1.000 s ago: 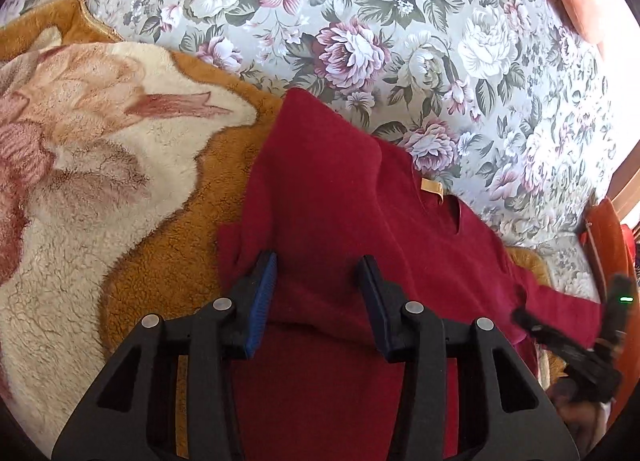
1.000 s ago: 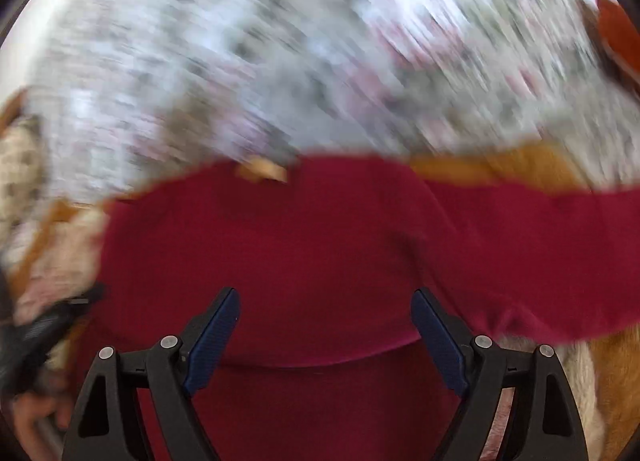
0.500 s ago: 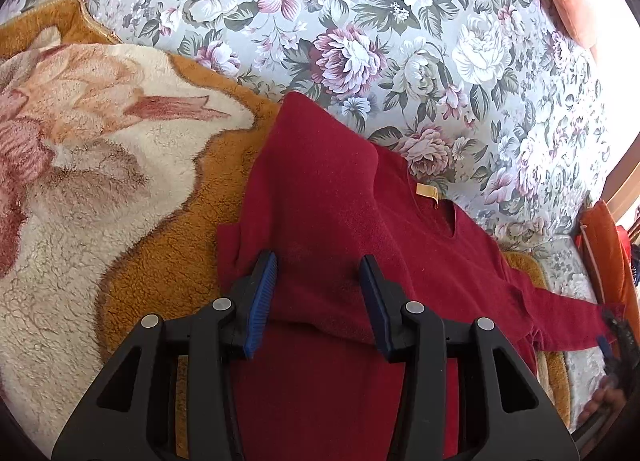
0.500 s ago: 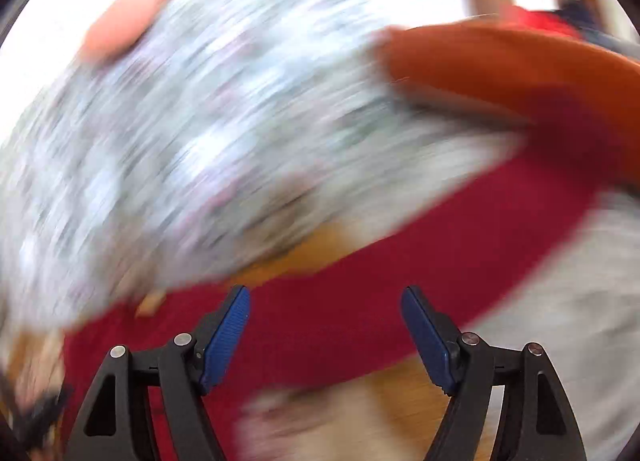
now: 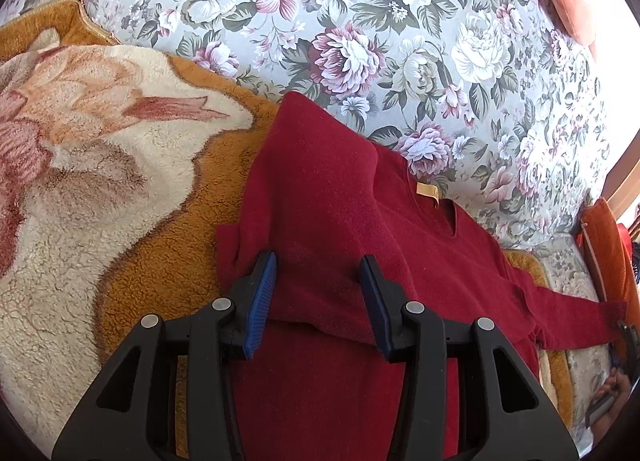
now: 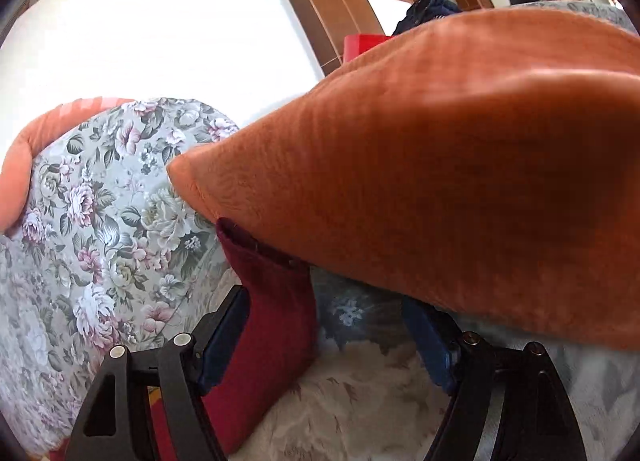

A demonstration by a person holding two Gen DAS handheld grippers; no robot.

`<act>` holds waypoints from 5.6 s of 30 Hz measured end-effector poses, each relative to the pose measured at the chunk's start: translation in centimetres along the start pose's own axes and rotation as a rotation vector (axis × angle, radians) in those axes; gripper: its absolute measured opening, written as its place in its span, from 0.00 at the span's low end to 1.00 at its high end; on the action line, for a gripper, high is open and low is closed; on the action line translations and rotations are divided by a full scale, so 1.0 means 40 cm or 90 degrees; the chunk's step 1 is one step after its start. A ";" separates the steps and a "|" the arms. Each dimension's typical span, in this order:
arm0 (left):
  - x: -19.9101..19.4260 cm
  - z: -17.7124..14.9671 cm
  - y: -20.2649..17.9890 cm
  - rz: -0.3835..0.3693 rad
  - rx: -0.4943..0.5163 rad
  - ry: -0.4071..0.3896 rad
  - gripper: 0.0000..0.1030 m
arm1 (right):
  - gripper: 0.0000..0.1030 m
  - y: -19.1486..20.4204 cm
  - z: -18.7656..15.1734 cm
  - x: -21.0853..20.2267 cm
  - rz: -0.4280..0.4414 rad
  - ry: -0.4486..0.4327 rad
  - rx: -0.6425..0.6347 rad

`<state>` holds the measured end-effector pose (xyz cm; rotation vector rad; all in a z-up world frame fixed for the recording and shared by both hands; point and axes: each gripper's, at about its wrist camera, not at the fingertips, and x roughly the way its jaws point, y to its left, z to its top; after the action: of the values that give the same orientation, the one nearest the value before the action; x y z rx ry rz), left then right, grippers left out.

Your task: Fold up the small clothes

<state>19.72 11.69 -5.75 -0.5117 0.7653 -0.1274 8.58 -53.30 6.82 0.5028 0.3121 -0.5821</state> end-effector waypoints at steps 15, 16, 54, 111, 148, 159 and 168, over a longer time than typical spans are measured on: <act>0.001 0.001 0.002 -0.005 0.000 -0.002 0.41 | 0.06 0.089 -0.027 -0.053 0.202 0.019 0.021; 0.001 0.003 0.003 -0.007 -0.001 -0.002 0.41 | 0.06 0.133 -0.043 -0.058 0.237 0.034 0.018; 0.221 0.081 -0.231 -0.262 -0.089 0.249 0.71 | 0.47 0.703 -0.533 0.004 0.432 0.411 -0.226; 0.126 0.152 -0.056 0.023 0.096 0.058 0.23 | 0.11 0.542 -0.506 0.165 0.311 0.429 -0.315; 0.133 0.142 -0.040 -0.010 0.069 0.038 0.23 | 0.15 0.928 -0.607 0.071 0.279 0.398 -0.465; 0.133 0.142 -0.036 -0.012 0.070 0.036 0.22 | 0.19 0.910 -0.653 -0.103 0.350 0.343 -0.585; 0.133 0.140 -0.037 -0.012 0.071 0.035 0.23 | 0.22 0.605 -0.509 -0.009 0.304 0.390 -0.483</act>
<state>27.54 11.07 -4.98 -0.4110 0.8020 -0.2011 19.77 -24.83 -1.27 -0.0094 0.9201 0.1906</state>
